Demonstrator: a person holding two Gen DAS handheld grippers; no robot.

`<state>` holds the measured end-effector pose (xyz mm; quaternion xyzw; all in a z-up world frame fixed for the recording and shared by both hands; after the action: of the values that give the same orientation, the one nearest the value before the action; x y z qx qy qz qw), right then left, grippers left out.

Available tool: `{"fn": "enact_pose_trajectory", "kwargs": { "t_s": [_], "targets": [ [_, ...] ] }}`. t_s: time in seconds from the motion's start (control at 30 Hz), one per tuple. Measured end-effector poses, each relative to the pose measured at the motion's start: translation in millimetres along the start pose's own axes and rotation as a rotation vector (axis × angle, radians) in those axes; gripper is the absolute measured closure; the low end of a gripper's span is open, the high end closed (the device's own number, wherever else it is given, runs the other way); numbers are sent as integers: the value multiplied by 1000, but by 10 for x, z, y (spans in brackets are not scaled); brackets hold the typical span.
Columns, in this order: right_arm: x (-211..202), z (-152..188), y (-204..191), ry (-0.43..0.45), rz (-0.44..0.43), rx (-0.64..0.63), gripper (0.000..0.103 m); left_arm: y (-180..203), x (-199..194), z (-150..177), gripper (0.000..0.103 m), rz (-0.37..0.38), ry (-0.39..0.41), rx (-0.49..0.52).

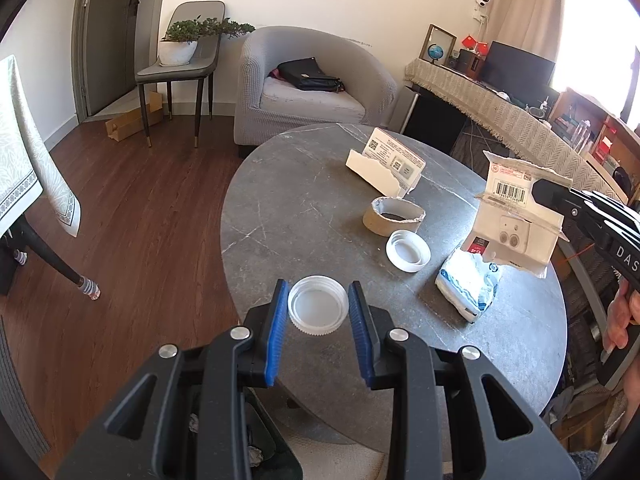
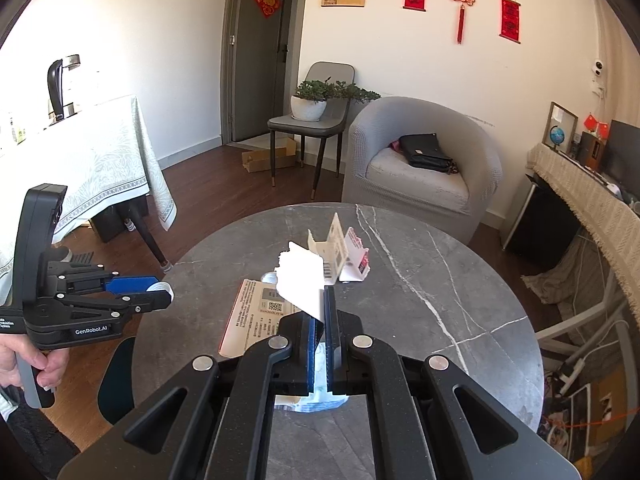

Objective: Collect trash
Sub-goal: 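Carry the bottle cap and the paper slip over the green bin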

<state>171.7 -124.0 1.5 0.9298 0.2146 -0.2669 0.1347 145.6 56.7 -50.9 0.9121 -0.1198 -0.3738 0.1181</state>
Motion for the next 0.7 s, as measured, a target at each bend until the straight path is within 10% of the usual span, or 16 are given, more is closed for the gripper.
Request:
{"fn": "enact_pose_trajectory", "kwargs": {
  "t_s": [0.7],
  "targets": [
    [10,-107,-907,4,-197,-30,100,-623,-459,314,70,-68,-17,-77]
  ]
}}
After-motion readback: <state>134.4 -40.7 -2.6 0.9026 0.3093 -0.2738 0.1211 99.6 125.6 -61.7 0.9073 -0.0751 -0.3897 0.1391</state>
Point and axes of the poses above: each gripper's, at about its wrist camera, not at the fingertips, and x roughly the way its jaws point, y to its right, z to its underside, the point moved 4 cm from there along x, roughly the way its jaws point, and after that the axes turned 7 degrees about z, right-handed, at the moved point
